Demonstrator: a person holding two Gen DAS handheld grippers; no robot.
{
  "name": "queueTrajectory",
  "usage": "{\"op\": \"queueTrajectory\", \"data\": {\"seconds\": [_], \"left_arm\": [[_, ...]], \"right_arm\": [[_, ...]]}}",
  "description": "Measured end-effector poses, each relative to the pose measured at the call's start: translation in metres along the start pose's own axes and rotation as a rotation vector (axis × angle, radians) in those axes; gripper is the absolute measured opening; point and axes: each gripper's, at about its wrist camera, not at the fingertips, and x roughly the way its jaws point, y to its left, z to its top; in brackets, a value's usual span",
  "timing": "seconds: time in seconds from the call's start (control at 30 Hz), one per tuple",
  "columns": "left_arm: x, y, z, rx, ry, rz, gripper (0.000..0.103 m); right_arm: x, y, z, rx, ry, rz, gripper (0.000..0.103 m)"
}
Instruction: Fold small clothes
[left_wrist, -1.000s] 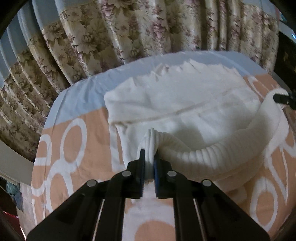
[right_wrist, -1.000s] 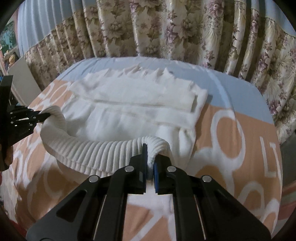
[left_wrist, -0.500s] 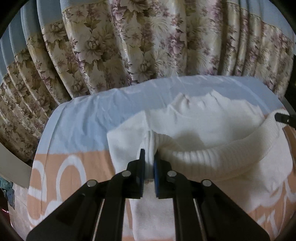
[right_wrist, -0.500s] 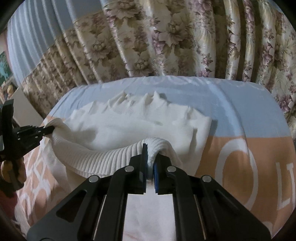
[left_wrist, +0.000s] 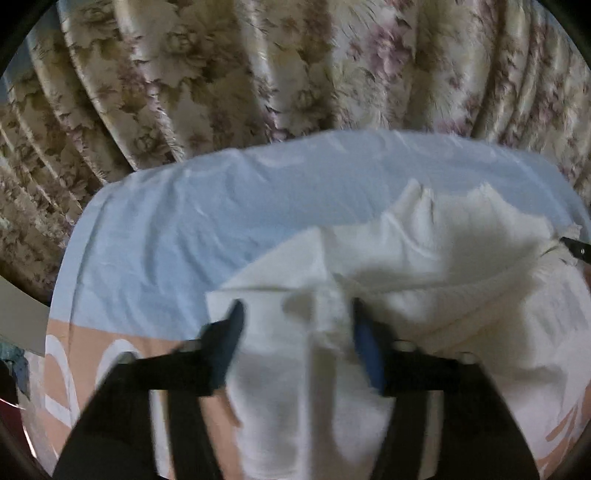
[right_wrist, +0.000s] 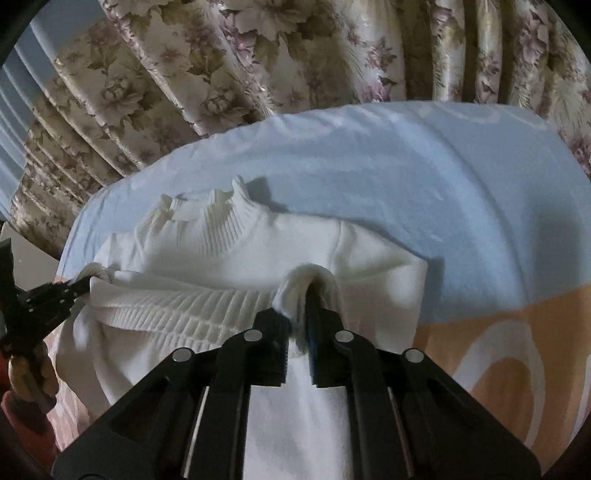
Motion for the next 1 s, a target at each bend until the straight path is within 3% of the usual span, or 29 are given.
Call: {"op": "queueTrajectory", "data": {"seconds": [0.07,0.13,0.17,0.27,0.43,0.6,0.73,0.9,1.0], "left_arm": [[-0.007,0.008,0.002,-0.019,-0.006,-0.007,0.071],[-0.017,0.020,0.002,-0.056,-0.023,-0.015,0.079],[-0.022,0.027,0.000,-0.080,-0.029,-0.027,0.079],[-0.030,0.035,-0.014,-0.109,-0.015,-0.047,0.079],[-0.041,0.049,-0.034,-0.130,-0.020,-0.023,0.079],[-0.049,0.083,-0.031,-0.267,-0.024,-0.053,0.079],[-0.050,0.053,-0.046,-0.167,0.011,-0.071,0.079],[-0.043,0.004,-0.076,-0.007,0.046,-0.022,0.079],[-0.039,-0.002,-0.087,-0.003,0.056,-0.021,0.079]], "right_arm": [[-0.011,-0.002,0.001,0.000,-0.037,0.014,0.026],[-0.027,-0.005,0.003,-0.004,-0.099,0.019,0.059],[-0.039,-0.007,0.002,-0.006,-0.144,0.015,0.062],[-0.055,-0.016,0.000,-0.002,-0.179,-0.037,0.064],[-0.053,-0.026,-0.030,-0.017,-0.119,-0.104,0.066],[-0.041,-0.024,-0.061,-0.034,-0.061,-0.100,0.066],[-0.037,-0.021,-0.071,-0.010,-0.057,-0.076,0.066],[-0.044,-0.015,-0.082,-0.020,-0.064,-0.073,0.066],[-0.051,-0.013,-0.088,-0.032,-0.063,-0.080,0.066]]}}
